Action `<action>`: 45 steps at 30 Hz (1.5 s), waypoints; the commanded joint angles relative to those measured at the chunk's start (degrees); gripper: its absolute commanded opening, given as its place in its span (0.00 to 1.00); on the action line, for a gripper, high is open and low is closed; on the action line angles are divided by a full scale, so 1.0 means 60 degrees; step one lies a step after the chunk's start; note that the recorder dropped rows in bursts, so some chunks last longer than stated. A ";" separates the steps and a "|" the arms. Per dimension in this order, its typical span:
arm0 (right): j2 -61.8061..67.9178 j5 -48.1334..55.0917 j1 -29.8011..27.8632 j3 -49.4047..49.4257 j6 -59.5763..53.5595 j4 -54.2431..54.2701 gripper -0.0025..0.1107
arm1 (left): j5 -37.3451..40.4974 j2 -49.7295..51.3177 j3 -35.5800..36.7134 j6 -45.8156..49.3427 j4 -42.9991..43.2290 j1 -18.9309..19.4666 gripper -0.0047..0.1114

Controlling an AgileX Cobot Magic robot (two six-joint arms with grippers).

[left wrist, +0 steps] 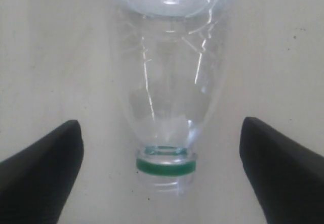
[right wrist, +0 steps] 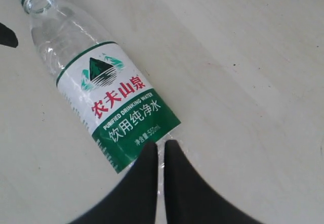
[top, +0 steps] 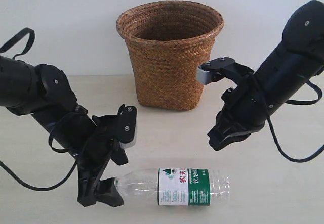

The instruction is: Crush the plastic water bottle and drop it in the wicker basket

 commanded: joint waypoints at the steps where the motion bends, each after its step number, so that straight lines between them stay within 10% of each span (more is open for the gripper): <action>1: 0.0015 -0.0092 0.0002 -0.0051 -0.0060 0.0058 0.02 | -0.0489 0.0327 -0.0048 0.0252 -0.0205 -0.0115 0.71; 8: 0.0015 -0.0033 0.0002 -0.0051 -0.0060 0.0072 0.02 | -0.0891 0.0765 -0.0048 0.0381 -0.0264 -0.0217 0.64; 15: 0.0038 0.0261 0.0026 -0.0051 -0.0041 0.0522 0.02 | -0.0811 0.0792 -0.0048 0.0671 -0.0264 -0.0217 0.07; 34: 0.2582 -0.1109 0.0884 -0.0051 0.1627 0.1805 0.02 | -0.0530 0.0792 -0.0048 0.0114 -0.0262 -0.0217 0.07; 45: 0.4503 0.0594 0.0865 -0.1494 0.3618 -0.0913 0.02 | -0.0453 0.0792 -0.0048 0.0010 -0.0704 -0.0217 0.07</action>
